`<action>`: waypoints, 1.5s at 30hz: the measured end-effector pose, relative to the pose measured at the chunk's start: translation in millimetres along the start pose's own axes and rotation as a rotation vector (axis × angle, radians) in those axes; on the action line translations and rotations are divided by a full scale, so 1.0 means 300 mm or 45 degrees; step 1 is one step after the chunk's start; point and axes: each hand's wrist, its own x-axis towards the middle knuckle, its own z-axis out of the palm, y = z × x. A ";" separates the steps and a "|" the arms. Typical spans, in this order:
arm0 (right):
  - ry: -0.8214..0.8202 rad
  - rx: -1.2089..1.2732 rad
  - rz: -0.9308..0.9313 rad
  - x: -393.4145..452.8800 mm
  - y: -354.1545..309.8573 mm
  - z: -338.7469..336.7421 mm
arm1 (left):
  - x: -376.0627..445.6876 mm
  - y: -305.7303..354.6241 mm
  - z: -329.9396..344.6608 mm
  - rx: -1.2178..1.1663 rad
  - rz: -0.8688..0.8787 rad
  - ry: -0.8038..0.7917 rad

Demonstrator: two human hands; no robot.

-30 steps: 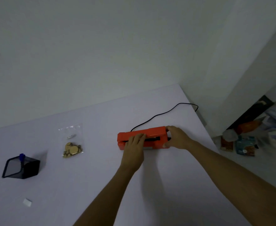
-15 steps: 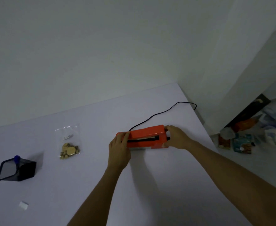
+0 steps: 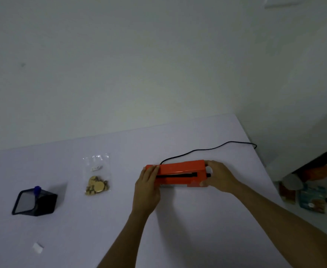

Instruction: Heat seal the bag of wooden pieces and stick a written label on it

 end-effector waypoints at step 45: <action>0.027 -0.423 0.225 -0.088 -0.193 0.270 | -0.051 -0.142 -0.263 0.008 -0.197 -0.181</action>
